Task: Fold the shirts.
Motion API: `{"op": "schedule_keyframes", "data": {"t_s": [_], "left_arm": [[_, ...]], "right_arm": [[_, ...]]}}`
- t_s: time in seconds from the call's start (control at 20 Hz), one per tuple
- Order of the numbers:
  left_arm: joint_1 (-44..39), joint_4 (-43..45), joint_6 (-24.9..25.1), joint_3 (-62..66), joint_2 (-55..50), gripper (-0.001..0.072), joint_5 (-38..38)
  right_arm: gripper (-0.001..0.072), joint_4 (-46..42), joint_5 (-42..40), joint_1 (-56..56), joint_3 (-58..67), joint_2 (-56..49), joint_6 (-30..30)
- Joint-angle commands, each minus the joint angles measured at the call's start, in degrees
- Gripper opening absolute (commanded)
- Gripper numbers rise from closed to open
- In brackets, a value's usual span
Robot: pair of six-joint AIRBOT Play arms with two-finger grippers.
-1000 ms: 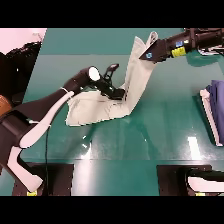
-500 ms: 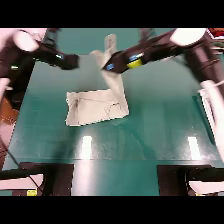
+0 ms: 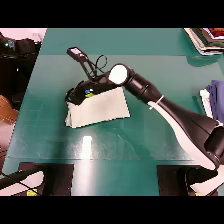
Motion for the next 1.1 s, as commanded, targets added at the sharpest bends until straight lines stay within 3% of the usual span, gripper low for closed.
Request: {"op": "schedule_keyframes", "data": {"t_s": [0.0,0.2,0.3,0.45,0.5,0.55,0.6,0.85,1.05], "left_arm": [[0.6,0.0,0.2,0.0,0.5,0.0027,-1.6],[0.6,-0.1,0.2,0.0,0.5,0.0027,-3.1],[0.6,-0.1,0.2,0.0,0.5,0.0027,-3.1],[0.6,-0.1,0.2,0.0,0.5,0.0027,-3.1],[0.6,-0.1,0.2,0.0,0.5,0.0027,-3.1],[0.6,-0.1,0.2,0.0,0.5,0.0027,-3.1],[0.6,-0.1,0.2,0.0,0.5,0.0027,-3.1],[0.6,-0.5,0.2,-0.6,0.2,0.0027,-2.5],[0.5,-1.9,0.2,-1.7,0.2,0.0027,-2.6]], "right_arm": [[0.0435,-7.4,10.1,-6.5,-0.1,1.9,1.8],[0.0435,-15.0,25.0,-19.4,-0.7,2.6,7.1],[0.0435,-14.4,26.6,-25.3,-3.5,2.6,7.9],[0.0439,-14.3,24.4,-32.5,-11.3,2.6,11.2],[0.0494,-14.1,23.0,-34.0,-14.6,2.6,12.2],[0.0625,-12.5,21.4,-35.0,-17.6,2.6,12.3],[0.0697,-9.5,19.8,-35.8,-20.7,2.6,12.2],[0.0686,6.3,11.8,-34.3,-32.1,2.6,6.7],[0.0639,11.8,10.1,-29.6,-31.5,-1.1,5.6]]}}
